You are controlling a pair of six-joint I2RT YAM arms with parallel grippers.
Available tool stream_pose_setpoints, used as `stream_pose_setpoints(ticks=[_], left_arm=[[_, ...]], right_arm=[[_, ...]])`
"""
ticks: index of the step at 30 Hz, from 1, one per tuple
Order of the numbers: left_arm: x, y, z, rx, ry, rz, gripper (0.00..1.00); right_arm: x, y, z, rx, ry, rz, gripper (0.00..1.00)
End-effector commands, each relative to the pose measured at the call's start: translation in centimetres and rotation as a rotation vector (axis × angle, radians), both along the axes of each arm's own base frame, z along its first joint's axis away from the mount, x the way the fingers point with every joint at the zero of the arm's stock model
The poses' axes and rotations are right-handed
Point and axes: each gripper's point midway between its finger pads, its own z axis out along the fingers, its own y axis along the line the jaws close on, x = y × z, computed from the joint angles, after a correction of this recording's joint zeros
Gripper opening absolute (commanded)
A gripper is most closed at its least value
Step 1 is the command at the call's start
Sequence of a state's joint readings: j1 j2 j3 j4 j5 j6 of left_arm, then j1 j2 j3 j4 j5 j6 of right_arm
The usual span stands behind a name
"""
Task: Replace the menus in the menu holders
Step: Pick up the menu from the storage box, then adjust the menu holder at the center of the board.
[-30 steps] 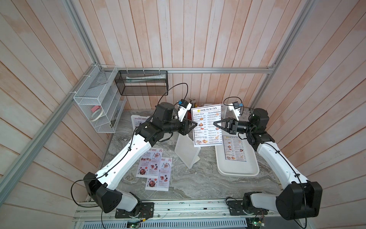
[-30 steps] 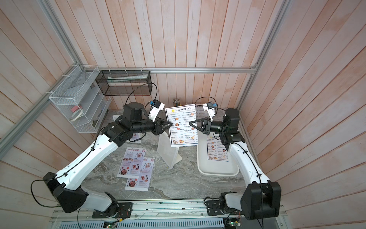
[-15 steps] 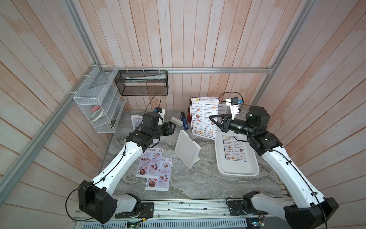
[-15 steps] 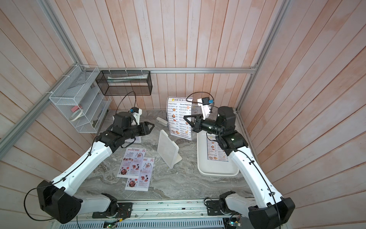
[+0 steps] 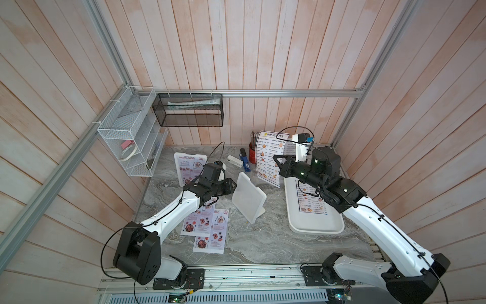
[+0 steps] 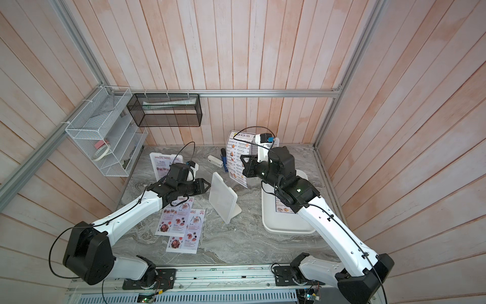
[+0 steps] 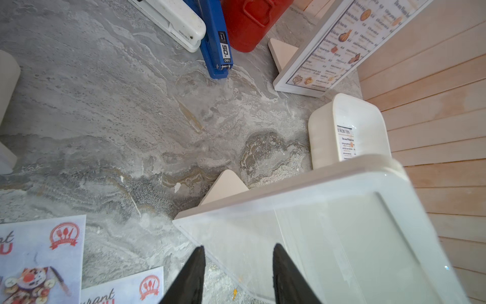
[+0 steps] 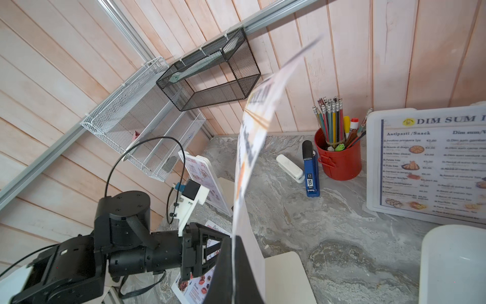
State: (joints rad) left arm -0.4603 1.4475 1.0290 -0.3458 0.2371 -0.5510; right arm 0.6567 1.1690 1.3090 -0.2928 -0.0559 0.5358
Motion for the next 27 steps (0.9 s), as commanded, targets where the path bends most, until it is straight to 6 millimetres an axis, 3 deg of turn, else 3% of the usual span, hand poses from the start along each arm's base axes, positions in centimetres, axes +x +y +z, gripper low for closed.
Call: stream_pose_setpoints(ticks=[1, 6, 12, 21, 27], left_arm=[[1.7, -0.6, 1.4, -0.019, -0.051, 0.013, 0.45], [2.2, -0.9, 0.7, -0.014, -0.044, 0.014, 0.45], [2.8, -1.6, -0.5, -0.011, -0.026, -0.012, 0.45], [2.9, -2.5, -1.8, -0.005, -0.010, -0.074, 0.66], [2.5, 0.3, -2.0, 0.099, -0.004, 0.024, 0.71]], right_arm=[[0.0, -0.2, 1.5, 0.030, -0.006, -0.053, 0.03], [-0.9, 1.5, 1.1, 0.017, 0.009, -0.025, 0.03], [-1.1, 1.7, 0.4, -0.002, 0.026, -0.010, 0.03], [-1.3, 0.7, 0.0, -0.008, 0.037, -0.051, 0.04], [-1.7, 0.1, -0.4, -0.001, 0.053, -0.063, 0.04]])
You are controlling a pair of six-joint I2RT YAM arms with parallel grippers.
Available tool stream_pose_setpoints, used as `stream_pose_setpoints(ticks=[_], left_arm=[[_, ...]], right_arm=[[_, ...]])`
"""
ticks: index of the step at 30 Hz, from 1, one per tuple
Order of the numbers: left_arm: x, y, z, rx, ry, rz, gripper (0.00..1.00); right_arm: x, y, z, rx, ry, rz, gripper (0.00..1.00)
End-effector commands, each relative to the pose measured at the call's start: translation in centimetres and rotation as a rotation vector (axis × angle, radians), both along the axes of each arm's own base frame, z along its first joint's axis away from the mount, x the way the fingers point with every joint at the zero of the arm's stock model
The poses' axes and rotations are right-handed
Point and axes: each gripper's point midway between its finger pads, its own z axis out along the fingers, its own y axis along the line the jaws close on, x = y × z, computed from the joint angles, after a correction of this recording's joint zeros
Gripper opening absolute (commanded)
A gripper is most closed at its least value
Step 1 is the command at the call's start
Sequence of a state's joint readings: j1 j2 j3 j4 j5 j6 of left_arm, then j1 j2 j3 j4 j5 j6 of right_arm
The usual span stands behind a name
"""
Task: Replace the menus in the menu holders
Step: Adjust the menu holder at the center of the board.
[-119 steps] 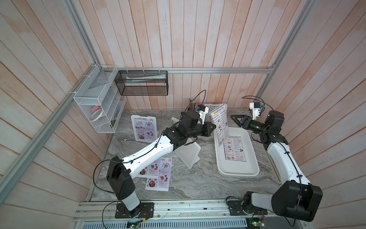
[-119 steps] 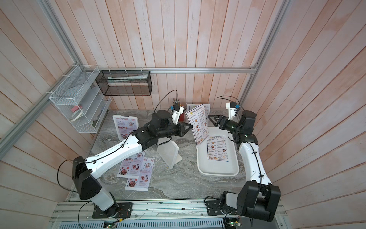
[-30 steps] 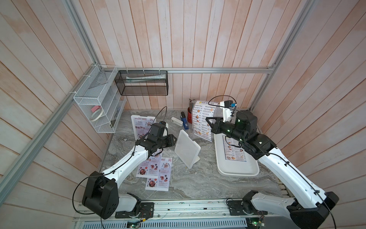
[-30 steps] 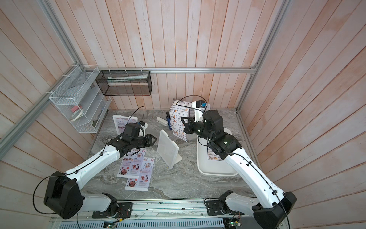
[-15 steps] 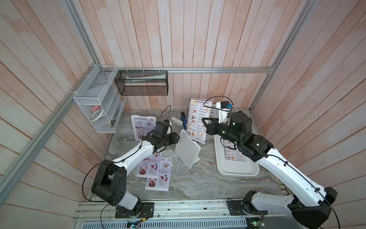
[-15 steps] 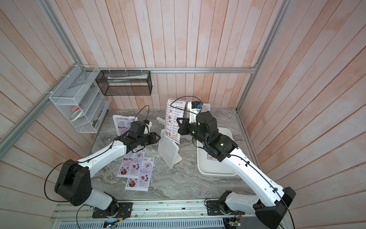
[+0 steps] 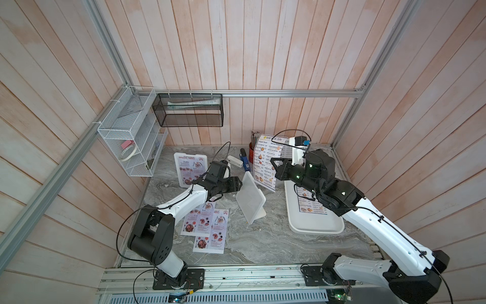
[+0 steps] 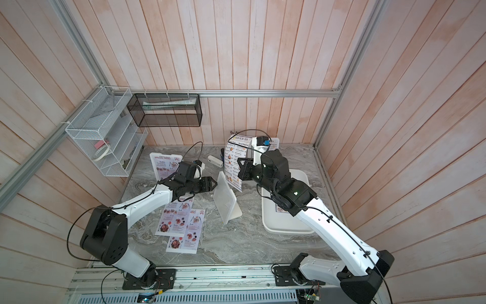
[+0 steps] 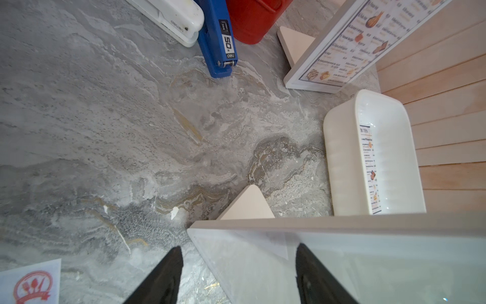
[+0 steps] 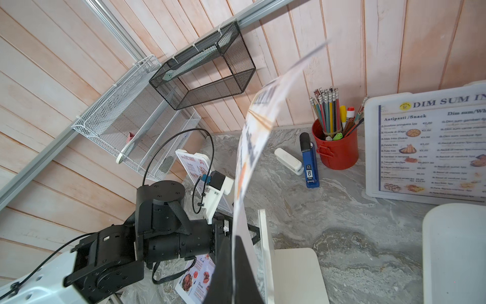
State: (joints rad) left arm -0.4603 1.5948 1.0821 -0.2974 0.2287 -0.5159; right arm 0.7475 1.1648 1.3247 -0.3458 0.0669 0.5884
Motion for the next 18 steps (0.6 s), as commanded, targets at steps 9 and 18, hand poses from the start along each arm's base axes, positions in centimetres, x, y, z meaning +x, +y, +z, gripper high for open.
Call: stream_pose_setpoints(ticks=[9, 18], left_arm=[[-0.8, 3.1, 2.6, 0.076, -0.052, 0.110, 0.72], [-0.7, 3.5, 3.4, 0.087, -0.066, 0.122, 0.73]], right_arm=[[-1.7, -1.3, -0.9, 0.004, 0.046, -0.006, 0.04], [-2.2, -1.6, -1.8, -0.006, 0.066, 0.003, 0.03]])
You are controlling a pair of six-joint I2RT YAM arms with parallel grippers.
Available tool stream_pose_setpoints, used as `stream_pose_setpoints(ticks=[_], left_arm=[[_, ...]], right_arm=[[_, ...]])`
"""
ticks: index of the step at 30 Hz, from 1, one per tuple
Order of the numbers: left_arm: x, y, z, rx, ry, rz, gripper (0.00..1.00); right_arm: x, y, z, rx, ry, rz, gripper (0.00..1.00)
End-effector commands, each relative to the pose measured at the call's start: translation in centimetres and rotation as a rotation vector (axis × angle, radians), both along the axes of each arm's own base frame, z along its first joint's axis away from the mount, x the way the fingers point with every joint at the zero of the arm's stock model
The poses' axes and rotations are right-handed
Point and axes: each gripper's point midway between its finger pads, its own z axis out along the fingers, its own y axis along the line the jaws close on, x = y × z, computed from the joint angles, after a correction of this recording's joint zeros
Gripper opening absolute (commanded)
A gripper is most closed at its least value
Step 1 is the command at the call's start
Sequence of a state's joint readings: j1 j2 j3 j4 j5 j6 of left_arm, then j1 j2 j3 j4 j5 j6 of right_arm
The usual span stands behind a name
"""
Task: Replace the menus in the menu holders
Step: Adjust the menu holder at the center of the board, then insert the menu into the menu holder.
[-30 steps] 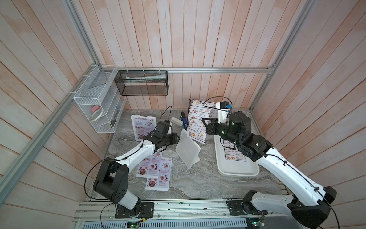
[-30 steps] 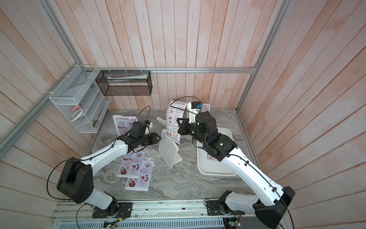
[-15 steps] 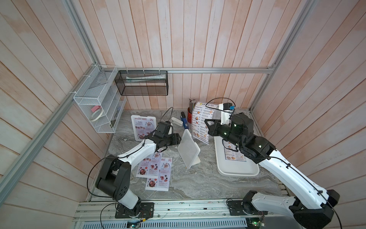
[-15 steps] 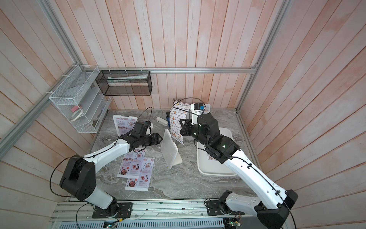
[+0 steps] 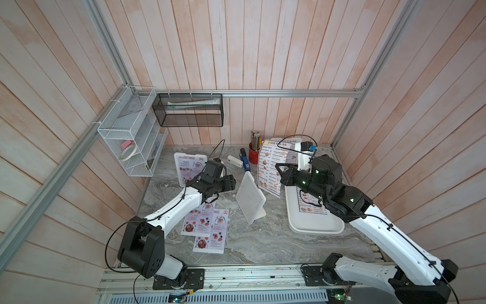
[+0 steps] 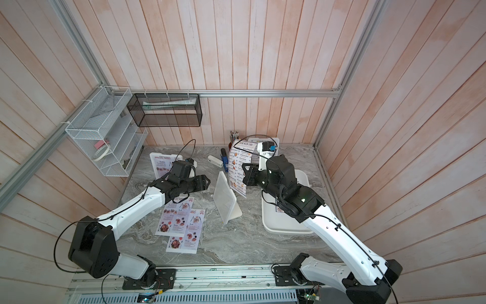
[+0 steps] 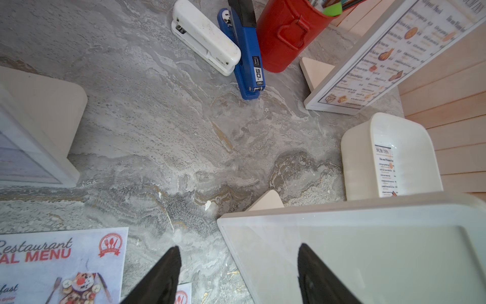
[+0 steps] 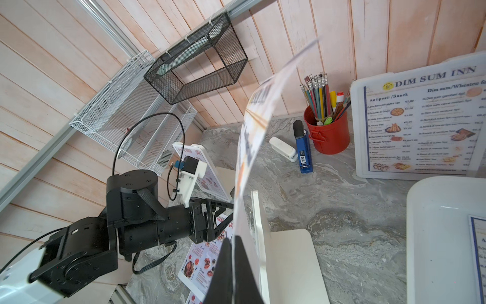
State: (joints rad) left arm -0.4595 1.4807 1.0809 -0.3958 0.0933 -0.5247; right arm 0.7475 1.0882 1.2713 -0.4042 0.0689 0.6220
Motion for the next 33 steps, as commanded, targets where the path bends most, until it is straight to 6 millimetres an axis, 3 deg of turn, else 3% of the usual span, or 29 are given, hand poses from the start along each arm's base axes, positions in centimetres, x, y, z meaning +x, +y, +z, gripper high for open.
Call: stream_pose_setpoints(ticks=[1, 15, 27, 33], left_arm=[[0.0, 0.6, 0.7, 0.012, -0.014, 0.022, 0.73], [0.4, 0.6, 1.7, 0.024, -0.028, 0.026, 0.73], [0.5, 1.0, 2.6, 0.041, -0.043, 0.032, 0.73], [0.5, 1.0, 2.6, 0.047, -0.041, 0.032, 0.73]], right_arm=[[-0.6, 0.1, -0.7, -0.007, 0.022, 0.020, 0.04], [-0.9, -0.1, -0.9, -0.002, 0.024, 0.043, 0.03], [-1.3, 0.0, 0.8, 0.058, 0.005, 0.069, 0.03], [-1.1, -0.1, 0.1, 0.046, 0.023, 0.063, 0.03]])
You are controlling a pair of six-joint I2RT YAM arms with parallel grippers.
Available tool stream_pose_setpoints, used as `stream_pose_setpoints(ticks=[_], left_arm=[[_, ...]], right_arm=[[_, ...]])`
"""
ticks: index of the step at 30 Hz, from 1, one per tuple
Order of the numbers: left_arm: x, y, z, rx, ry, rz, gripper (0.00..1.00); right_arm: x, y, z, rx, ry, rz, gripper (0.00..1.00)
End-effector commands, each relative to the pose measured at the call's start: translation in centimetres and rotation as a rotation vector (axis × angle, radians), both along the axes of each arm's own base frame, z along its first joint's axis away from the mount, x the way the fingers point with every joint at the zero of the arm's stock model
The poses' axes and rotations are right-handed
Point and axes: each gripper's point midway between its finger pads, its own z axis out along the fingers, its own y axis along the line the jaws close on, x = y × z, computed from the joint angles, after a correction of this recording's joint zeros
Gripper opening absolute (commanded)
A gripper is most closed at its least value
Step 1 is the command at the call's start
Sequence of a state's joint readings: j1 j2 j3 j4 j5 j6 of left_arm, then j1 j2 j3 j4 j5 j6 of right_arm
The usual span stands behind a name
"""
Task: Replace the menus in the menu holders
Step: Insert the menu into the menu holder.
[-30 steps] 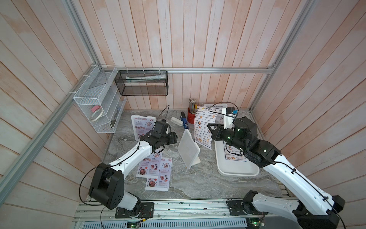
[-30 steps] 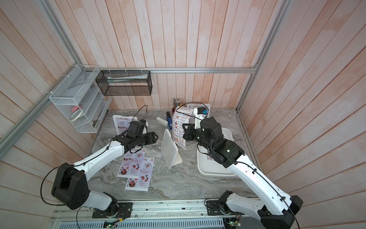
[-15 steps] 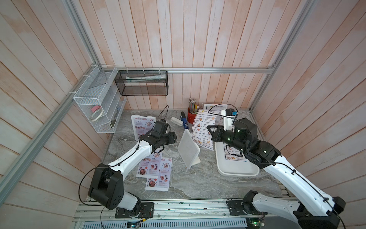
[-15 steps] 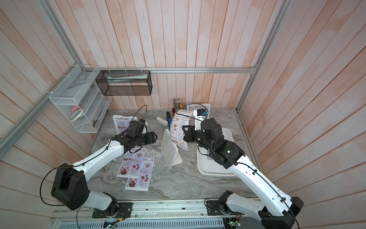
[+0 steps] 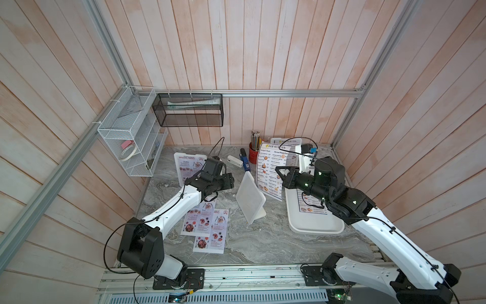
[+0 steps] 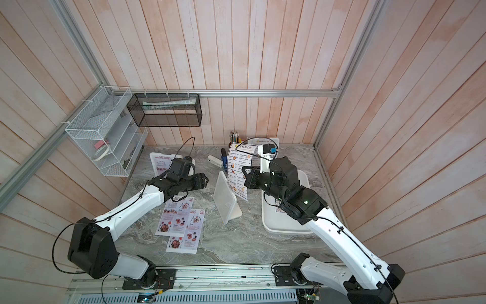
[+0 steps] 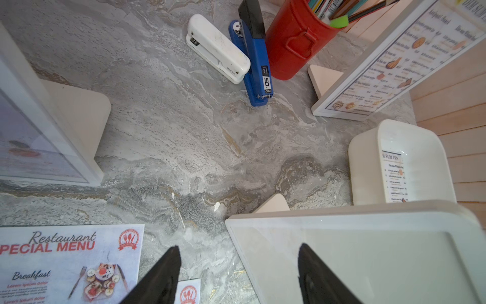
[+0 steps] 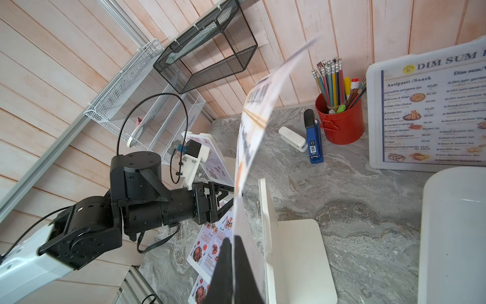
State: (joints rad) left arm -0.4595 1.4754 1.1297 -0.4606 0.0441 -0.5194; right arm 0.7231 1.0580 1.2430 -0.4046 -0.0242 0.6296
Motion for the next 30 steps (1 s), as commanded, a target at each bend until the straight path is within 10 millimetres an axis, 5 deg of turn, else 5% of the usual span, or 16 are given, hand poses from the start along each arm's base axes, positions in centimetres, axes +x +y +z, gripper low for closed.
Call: stream_pose_setpoints(ticks=[1, 5, 30], left_arm=[[0.2, 0.2, 1.5, 0.007, -0.033, 0.002, 0.73], [0.3, 0.1, 1.4, 0.006, -0.028, -0.001, 0.73], [0.6, -0.1, 0.8, 0.010, -0.018, -0.002, 0.73]], right_arm=[[-0.2, -0.2, 0.5, 0.023, -0.001, 0.000, 0.03], [-0.2, -0.4, 1.5, 0.040, -0.030, -0.005, 0.03], [0.0, -1.2, -0.2, 0.032, 0.017, -0.004, 0.02]])
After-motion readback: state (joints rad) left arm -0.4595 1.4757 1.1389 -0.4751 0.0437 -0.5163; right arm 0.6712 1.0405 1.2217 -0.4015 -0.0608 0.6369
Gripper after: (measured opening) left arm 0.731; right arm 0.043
